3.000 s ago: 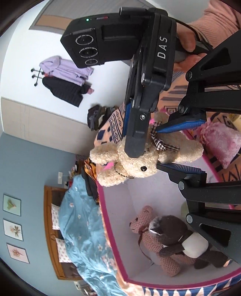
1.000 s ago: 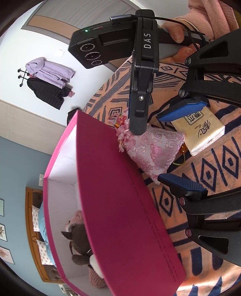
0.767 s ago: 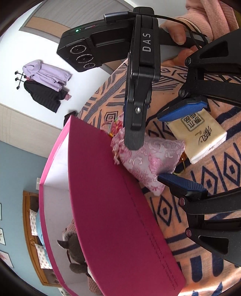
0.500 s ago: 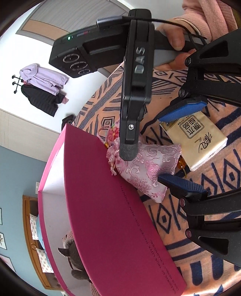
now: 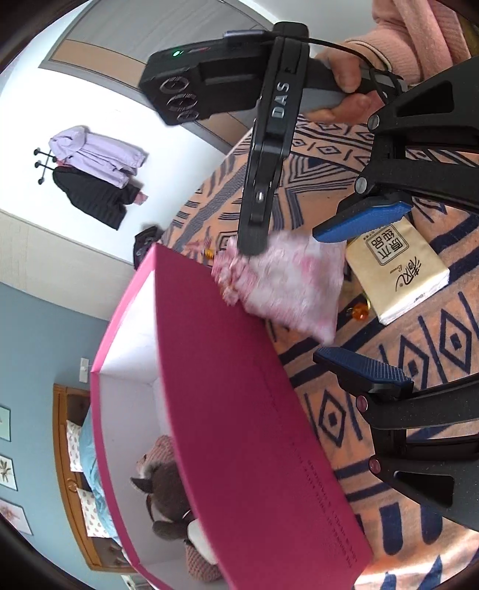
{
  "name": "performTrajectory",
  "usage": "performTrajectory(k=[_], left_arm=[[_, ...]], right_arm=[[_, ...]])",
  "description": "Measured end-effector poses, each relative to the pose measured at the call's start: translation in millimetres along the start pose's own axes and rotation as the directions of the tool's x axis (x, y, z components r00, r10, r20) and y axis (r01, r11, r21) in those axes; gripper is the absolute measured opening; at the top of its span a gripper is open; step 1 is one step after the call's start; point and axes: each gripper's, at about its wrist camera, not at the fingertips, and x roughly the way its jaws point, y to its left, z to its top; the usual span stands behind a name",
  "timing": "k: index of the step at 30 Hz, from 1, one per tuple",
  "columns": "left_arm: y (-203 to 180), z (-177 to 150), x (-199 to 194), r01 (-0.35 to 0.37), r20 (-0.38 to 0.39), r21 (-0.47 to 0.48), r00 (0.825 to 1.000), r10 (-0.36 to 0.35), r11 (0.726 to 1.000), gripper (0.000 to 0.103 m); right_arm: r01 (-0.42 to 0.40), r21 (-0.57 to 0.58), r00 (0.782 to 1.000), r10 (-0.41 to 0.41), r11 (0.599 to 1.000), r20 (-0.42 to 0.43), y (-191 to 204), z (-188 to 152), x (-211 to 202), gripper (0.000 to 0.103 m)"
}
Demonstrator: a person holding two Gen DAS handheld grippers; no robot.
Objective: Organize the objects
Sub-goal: 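Grasp the pink brocade pouch by its neck with the right gripper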
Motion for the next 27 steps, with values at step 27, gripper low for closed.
performTrajectory(k=[27], left_arm=[[-31.5, 1.7, 33.3, 0.089, -0.083, 0.099, 0.993, -0.081, 0.991, 0.050]], right_arm=[[-0.050, -0.040, 0.996, 0.047, 0.998, -0.071, -4.2, -14.8, -2.7, 0.016]])
